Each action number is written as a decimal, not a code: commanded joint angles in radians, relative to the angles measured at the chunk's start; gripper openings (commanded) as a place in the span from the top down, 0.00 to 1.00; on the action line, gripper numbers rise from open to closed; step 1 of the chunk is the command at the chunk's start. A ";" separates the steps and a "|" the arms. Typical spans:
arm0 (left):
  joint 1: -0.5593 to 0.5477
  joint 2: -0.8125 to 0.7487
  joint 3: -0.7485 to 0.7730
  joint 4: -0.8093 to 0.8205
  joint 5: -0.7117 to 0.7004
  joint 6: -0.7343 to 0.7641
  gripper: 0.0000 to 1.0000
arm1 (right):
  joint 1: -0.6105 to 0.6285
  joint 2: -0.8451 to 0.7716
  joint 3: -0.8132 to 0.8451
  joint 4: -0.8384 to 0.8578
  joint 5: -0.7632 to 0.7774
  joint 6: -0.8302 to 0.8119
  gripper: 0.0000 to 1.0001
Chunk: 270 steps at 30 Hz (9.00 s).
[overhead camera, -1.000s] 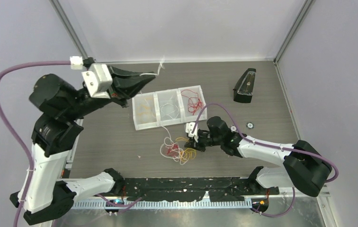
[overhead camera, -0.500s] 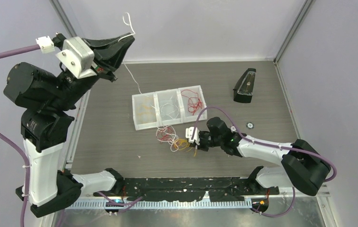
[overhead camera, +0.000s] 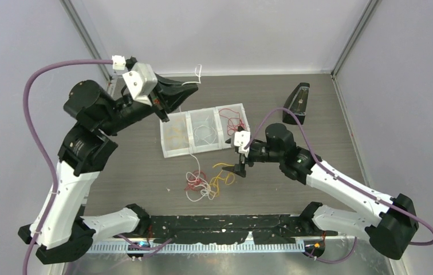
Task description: Untangle the cables
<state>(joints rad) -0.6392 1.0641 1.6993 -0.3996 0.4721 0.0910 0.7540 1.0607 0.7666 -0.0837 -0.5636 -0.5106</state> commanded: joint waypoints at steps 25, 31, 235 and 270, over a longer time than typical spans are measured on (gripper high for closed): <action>0.025 0.058 0.203 0.174 -0.001 -0.222 1.00 | 0.271 0.591 -0.029 0.752 0.032 0.022 0.71; 0.037 0.110 0.431 0.136 -0.090 -0.166 1.00 | 0.271 0.614 -0.046 0.636 0.037 -0.139 0.78; 0.279 0.622 0.005 -0.338 -0.104 0.023 0.06 | -0.391 0.204 0.137 -0.464 0.052 0.088 0.07; 0.145 0.050 -0.988 0.022 0.100 0.769 0.38 | -0.003 0.345 0.125 -0.514 0.086 -0.062 0.94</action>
<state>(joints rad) -0.5262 1.1229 0.6838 -0.4583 0.5457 0.8757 0.7444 1.4971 0.8925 -0.5823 -0.5461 -0.4488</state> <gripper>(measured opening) 0.628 0.109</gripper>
